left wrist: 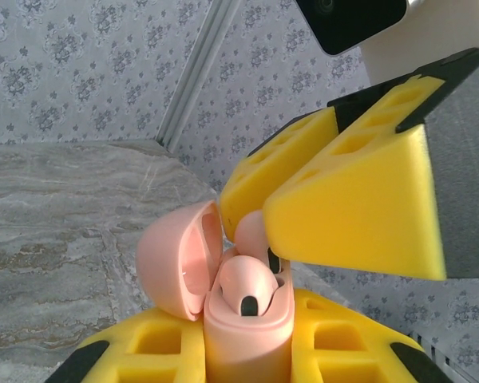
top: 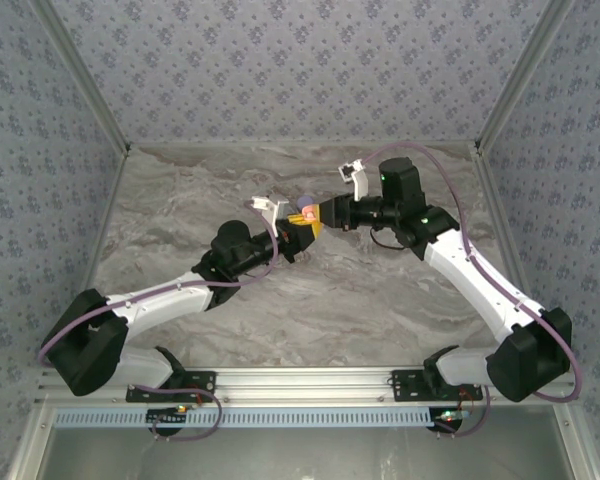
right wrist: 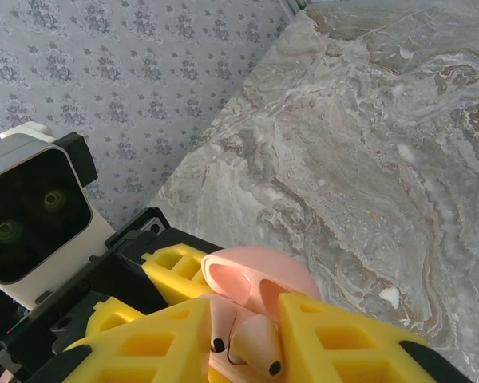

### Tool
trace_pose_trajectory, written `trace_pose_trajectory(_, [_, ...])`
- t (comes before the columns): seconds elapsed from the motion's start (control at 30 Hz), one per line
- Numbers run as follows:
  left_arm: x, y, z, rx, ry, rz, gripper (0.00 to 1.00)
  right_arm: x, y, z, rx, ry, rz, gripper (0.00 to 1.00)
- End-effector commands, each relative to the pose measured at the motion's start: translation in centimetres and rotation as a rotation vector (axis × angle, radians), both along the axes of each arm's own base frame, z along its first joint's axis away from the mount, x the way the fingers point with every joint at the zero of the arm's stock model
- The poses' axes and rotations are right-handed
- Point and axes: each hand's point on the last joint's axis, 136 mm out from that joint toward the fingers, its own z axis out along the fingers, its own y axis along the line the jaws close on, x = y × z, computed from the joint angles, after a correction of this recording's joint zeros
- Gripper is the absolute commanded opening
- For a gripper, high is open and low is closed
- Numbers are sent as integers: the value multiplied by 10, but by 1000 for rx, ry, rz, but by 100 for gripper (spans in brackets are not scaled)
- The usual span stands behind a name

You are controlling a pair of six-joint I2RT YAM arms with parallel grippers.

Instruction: Insert the wireless bluetooth earbuds into the charging case

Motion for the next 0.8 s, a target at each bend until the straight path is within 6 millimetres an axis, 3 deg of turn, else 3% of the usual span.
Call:
trace_pose_trajectory(0.0, [-6, 0, 28, -56, -72, -18, 12, -6, -2, 24, 1, -53, 4, 33])
trace_pose_trajectory(0.3, [-9, -1, 12, 22, -70, -29, 12, 0, -14, 26, -52, -74, -71, 47])
trace_pose_trajectory(0.43, [-11, 0, 2, 87, -79, -31, 12, 8, -29, 21, -104, -80, -157, 48])
trace_pose_trajectory(0.77, [-33, -1, -4, 195, -178, -143, 12, 16, -48, -16, -181, 28, -188, 45])
